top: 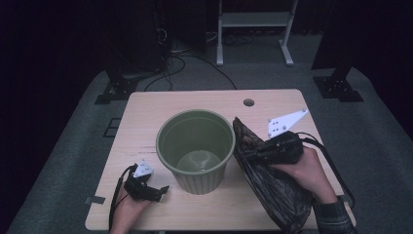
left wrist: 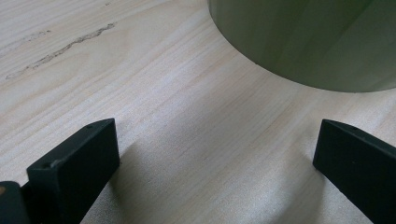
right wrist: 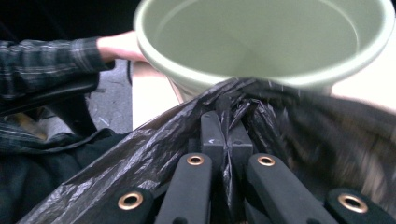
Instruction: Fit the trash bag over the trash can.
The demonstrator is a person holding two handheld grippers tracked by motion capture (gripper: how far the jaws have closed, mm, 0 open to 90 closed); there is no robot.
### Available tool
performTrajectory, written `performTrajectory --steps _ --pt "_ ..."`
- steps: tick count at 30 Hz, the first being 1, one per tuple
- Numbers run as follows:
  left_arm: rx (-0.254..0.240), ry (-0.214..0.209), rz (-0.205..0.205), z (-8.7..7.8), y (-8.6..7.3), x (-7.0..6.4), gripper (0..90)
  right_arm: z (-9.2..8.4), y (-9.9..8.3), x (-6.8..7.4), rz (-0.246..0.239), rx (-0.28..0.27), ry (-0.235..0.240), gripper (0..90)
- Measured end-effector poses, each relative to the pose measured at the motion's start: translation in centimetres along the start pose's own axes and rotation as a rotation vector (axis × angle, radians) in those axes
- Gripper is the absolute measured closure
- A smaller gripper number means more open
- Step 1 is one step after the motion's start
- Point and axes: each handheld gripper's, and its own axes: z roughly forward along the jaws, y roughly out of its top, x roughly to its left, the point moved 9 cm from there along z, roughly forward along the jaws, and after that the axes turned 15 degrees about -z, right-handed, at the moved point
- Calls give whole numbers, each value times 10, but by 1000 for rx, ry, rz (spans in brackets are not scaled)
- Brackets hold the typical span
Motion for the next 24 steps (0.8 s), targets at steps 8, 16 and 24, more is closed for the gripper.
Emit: performTrajectory --steps 8,16,24 --pt "-3 0 0 0 0 0 0 1 47 0 -75 -27 45 893" --pt "-2 0 0 0 0 0 0 5 89 -6 -111 -88 94 894" --pt "-3 0 0 0 0 0 0 11 127 -10 -142 -137 148 894"
